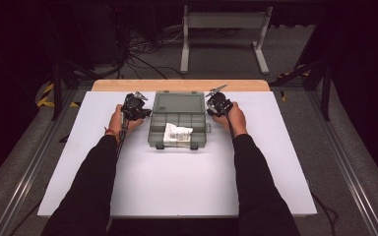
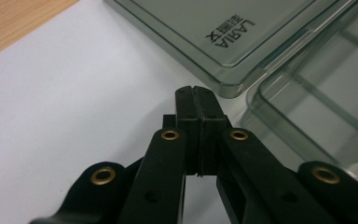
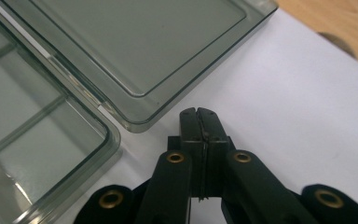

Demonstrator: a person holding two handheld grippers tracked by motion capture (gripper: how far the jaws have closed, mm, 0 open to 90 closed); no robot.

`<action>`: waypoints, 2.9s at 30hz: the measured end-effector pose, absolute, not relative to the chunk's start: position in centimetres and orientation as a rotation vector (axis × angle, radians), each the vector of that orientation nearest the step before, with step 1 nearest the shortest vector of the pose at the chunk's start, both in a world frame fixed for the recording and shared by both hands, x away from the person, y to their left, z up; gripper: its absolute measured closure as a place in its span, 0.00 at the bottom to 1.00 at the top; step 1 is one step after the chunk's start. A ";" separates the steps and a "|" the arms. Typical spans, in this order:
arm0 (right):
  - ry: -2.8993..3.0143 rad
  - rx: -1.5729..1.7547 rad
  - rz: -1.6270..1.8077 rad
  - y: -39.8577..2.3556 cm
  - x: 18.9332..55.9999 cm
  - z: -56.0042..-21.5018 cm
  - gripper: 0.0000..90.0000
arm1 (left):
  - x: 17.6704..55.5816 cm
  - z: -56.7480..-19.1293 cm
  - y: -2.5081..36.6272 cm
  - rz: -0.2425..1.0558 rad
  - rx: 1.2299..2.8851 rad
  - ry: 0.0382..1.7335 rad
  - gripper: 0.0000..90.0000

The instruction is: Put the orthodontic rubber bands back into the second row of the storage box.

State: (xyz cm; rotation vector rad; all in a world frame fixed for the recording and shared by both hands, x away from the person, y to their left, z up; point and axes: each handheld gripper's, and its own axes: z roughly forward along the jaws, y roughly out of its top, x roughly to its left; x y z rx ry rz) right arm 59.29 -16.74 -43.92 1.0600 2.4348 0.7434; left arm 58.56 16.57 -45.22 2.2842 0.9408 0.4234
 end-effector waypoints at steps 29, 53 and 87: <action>2.418 1.061 0.802 -16.3 61.1 -44.3 1.00 | 60.4 -45.5 15.8 0.459 2.261 0.955 1.00; 2.243 1.110 0.972 -15.9 61.2 -43.9 1.00 | 60.8 -44.6 15.9 0.531 2.078 1.030 1.00; 2.073 0.974 1.136 -16.5 56.9 -38.3 1.00 | 56.4 -37.6 15.1 0.687 1.994 0.976 1.00</action>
